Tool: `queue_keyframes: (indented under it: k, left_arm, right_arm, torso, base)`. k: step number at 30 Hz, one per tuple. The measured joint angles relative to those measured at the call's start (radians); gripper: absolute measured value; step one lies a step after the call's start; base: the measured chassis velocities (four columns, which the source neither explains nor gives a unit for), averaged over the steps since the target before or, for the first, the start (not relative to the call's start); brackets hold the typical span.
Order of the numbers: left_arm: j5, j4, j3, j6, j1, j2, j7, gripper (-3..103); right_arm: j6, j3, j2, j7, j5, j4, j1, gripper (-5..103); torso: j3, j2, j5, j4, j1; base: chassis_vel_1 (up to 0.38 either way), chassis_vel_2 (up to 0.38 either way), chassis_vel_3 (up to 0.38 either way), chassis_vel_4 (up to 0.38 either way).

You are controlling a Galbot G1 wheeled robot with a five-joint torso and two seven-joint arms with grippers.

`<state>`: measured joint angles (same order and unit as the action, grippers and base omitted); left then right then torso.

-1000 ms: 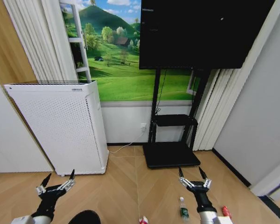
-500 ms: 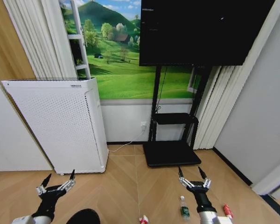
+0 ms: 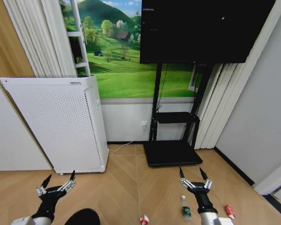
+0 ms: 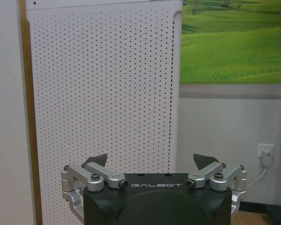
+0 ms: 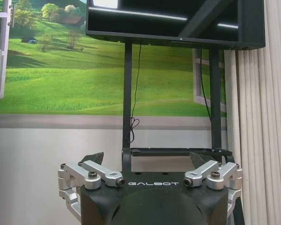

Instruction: Pick up the trash bin and place the garbage on the floor into it.

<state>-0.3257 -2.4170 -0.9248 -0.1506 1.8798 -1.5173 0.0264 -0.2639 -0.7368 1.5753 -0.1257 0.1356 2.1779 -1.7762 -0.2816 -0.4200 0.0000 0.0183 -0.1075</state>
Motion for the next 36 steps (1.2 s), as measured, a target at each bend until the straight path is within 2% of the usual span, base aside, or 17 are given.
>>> queue_keyframes:
  k: [9,12,15,16,17,19,20,22,24,26,29,33,36]
  left_arm:
    - [0.012,0.005,0.003,0.001,-0.003,0.007,0.03,100]
    - [0.053,0.001,0.015,0.011,0.004,0.005,0.084,100]
    - [0.063,0.0,0.023,0.014,0.003,0.002,0.088,100]
    - [0.062,0.0,0.023,0.014,0.002,0.001,0.077,100]
    - [0.062,0.0,0.023,0.014,0.002,0.001,0.077,100]
    - [0.054,0.004,0.017,0.012,0.001,0.001,0.059,100]
    - [0.051,0.005,0.014,0.012,0.001,0.001,0.057,100]
    - [0.049,0.006,0.011,0.012,0.001,0.001,0.054,100]
    - [0.043,0.007,0.008,0.011,-0.001,0.002,0.051,100]
    - [0.043,0.007,0.01,0.01,-0.001,0.001,0.051,100]
    - [0.047,0.006,0.015,0.01,-0.001,-0.002,0.051,100]
    - [0.047,0.006,0.013,0.01,0.0,-0.003,0.051,100]
    - [0.046,0.006,0.012,0.01,0.001,-0.002,0.051,100]
  right_arm:
    - [0.0,0.005,-0.001,-0.033,-0.008,0.004,-0.001,100]
    - [-0.014,0.006,-0.002,-0.102,-0.019,0.004,-0.004,100]
    - [-0.023,0.006,-0.003,-0.127,-0.022,0.006,-0.006,100]
    - [-0.015,0.011,-0.002,-0.094,-0.022,0.011,-0.006,100]
    - [-0.015,0.011,-0.002,-0.094,-0.022,0.011,-0.006,100]
    - [0.027,0.016,0.001,0.014,-0.007,0.018,-0.006,100]
    - [0.033,0.014,0.0,0.028,-0.001,0.018,-0.005,100]
    - [0.034,0.011,-0.003,0.031,0.004,0.018,-0.005,100]
    - [-0.001,-0.01,-0.018,-0.069,0.02,0.01,-0.005,100]
    - [-0.005,-0.012,-0.019,-0.081,0.02,0.01,-0.001,100]
    - [0.015,-0.001,-0.013,-0.033,0.032,0.014,0.001,100]
    - [-0.004,-0.013,-0.02,-0.064,0.019,0.005,0.002,100]
    - [0.001,-0.013,-0.02,-0.046,0.032,0.004,0.006,100]
  torso:
    - [0.024,0.037,0.0,0.0,0.013]
    - [0.033,0.052,0.0,0.0,0.019]
    - [0.04,0.063,0.0,0.0,0.023]
    - [0.045,0.069,0.0,0.0,0.025]
    - [0.045,0.069,0.0,0.0,0.025]
    - [0.052,0.08,0.0,0.0001,0.029]
    - [0.054,0.083,0.0,0.0001,0.03]
    - [0.056,0.087,0.0,0.0001,0.031]
    - [0.065,0.1,0.0,0.0,0.035]
    - [0.069,0.106,0.0,0.0,0.037]
    - [0.078,0.118,0.0001,0.0,0.04]
    - [0.09,0.135,0.0,0.0,0.045]
    - [0.098,0.147,0.0,0.0,0.049]
  base:
    - [0.0,0.0,0.0,0.0]
    - [0.0,0.0,0.0,0.0]
    - [0.0,0.0,0.0,0.0]
    - [0.0,0.0,0.0,0.0]
    - [0.0,0.0,0.0,0.0]
    - [0.0,0.0,0.0,0.0]
    - [0.0,0.0,0.0,0.0]
    - [0.0,0.0,0.0,0.0]
    - [0.0,0.0,0.0,0.0]
    - [0.0,0.0,0.0,0.0]
    - [0.0,0.0,0.0,0.0]
    - [0.0,0.0,0.0,0.0]
    - [0.0,0.0,0.0,0.0]
